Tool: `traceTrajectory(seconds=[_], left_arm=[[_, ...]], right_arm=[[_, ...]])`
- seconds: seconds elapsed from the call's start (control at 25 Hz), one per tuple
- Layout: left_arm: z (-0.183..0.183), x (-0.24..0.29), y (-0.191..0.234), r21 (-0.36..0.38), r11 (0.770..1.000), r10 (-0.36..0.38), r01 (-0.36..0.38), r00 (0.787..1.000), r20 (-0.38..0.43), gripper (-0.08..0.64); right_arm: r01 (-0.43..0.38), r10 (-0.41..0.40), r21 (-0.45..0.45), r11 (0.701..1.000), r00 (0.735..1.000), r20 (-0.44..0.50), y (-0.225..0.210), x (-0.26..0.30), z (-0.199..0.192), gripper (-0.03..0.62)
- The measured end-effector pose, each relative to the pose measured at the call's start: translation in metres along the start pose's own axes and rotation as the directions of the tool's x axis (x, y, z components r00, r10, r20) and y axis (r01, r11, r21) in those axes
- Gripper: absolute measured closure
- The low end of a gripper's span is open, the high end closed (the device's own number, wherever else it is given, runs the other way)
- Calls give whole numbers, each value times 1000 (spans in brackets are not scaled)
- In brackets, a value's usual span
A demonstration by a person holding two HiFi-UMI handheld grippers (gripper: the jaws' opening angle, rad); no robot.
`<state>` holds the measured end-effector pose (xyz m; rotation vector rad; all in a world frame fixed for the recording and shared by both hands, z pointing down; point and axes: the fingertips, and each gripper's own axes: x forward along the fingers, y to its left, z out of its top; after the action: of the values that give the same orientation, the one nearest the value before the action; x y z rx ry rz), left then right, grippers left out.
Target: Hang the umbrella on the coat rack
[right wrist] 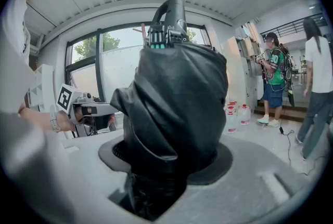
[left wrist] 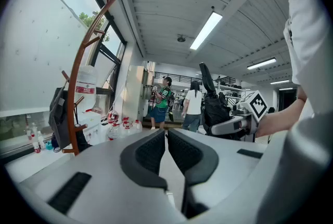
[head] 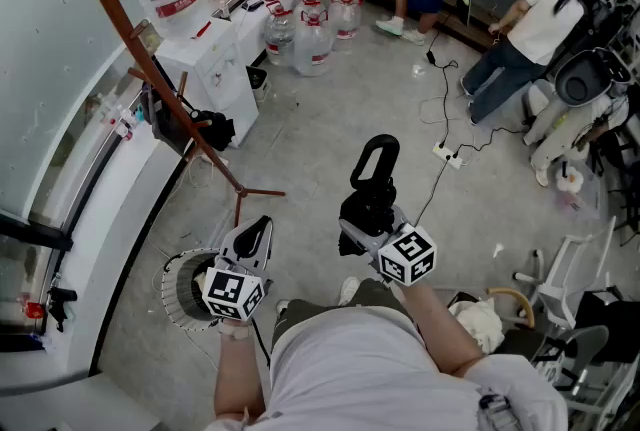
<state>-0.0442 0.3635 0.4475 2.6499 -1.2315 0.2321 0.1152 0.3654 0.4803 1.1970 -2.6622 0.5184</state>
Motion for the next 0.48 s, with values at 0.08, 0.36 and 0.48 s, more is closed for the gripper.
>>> traceTrajectory(seconds=[0.08,0.36,0.48], left_arm=[[4,14,-12,11,1000,1,-1,1000,1,557],[6,63,-53,20,1000,-10,10,1000,-21,557],[5,86,-69,24,999,-20,21,999,-37,557]], right_arm=[[2,-2,-1,1000,1000,6,-16,-10,0,333],[5,-6,32,999,1000,22,-67,-46,-4,333],[-5,2,82,997,999,38,-91,-60,-6,333]])
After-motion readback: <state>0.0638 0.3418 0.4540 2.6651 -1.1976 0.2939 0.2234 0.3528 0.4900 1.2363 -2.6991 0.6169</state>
